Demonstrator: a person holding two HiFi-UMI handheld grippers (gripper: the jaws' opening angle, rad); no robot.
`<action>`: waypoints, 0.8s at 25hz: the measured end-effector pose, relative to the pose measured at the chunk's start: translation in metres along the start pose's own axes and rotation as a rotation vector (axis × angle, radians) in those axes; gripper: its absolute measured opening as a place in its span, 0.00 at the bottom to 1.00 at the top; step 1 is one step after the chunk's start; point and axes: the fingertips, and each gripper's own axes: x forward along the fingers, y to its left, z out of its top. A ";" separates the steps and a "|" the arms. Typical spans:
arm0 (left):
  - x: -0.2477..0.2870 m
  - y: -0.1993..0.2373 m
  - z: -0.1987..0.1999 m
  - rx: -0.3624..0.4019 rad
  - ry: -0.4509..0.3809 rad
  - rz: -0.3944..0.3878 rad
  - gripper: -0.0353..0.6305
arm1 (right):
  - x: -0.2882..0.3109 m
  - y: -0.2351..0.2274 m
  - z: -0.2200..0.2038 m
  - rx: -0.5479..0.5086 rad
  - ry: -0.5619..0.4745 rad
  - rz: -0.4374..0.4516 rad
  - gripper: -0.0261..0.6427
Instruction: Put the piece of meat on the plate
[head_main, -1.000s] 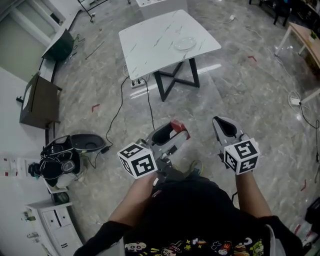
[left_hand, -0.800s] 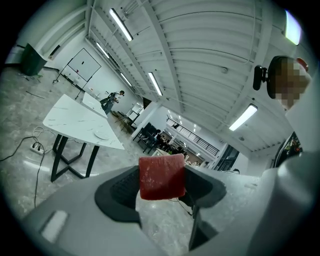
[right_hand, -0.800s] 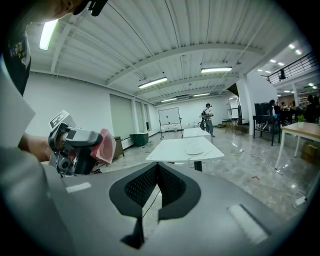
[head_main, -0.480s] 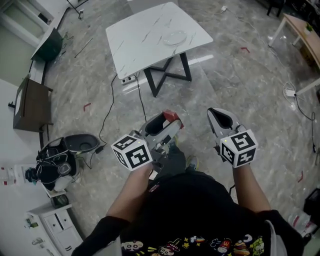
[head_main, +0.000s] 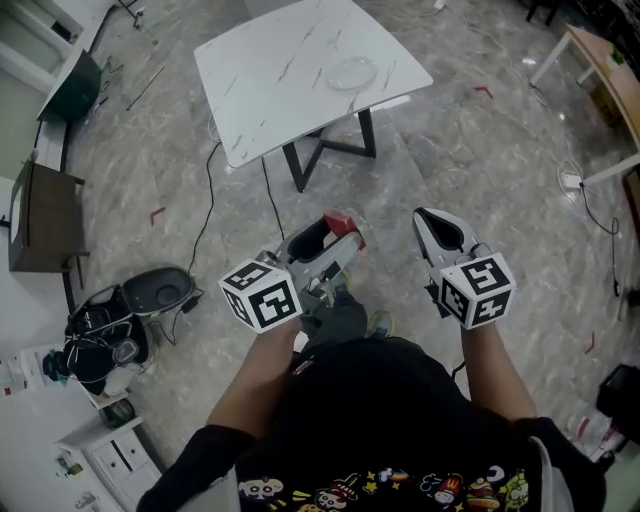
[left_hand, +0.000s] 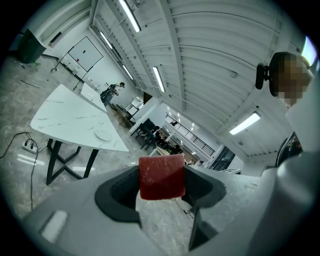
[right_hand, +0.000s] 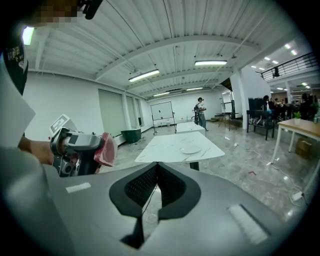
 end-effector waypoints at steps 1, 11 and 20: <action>0.001 0.007 0.007 -0.002 0.004 -0.007 0.46 | 0.008 0.001 0.005 0.002 0.000 -0.006 0.07; 0.014 0.055 0.064 -0.008 0.037 -0.071 0.46 | 0.064 0.010 0.041 0.024 -0.003 -0.048 0.07; 0.045 0.072 0.077 -0.009 0.090 -0.086 0.46 | 0.077 -0.019 0.044 0.067 0.002 -0.095 0.07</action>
